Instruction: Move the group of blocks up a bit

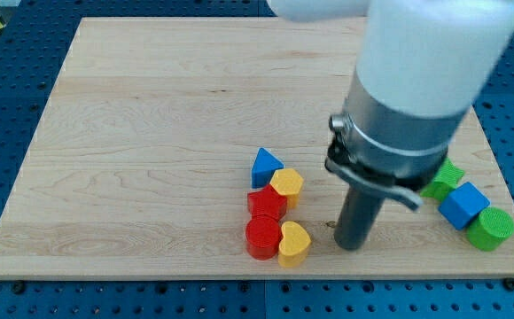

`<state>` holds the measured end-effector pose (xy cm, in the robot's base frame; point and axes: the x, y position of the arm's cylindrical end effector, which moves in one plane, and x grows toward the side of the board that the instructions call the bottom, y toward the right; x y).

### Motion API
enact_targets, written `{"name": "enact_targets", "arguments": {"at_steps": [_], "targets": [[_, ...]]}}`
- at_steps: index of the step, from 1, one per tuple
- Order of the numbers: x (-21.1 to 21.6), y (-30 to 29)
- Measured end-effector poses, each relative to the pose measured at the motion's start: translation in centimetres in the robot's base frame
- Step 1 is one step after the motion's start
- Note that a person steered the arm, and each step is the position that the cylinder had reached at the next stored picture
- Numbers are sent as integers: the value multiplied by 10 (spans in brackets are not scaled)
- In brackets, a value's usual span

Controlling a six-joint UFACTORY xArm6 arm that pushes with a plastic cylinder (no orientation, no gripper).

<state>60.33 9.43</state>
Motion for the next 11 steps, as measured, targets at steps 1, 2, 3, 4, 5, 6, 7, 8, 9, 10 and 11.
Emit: {"name": "enact_targets", "arguments": {"at_steps": [1, 2, 3, 4, 5, 6, 7, 8, 9, 10, 11], "targets": [[13, 0], [16, -3], [15, -14], [15, -41], [15, -64], [15, -80], [15, -114], [13, -160], [-6, -164], [-36, -164], [-62, -162]]}}
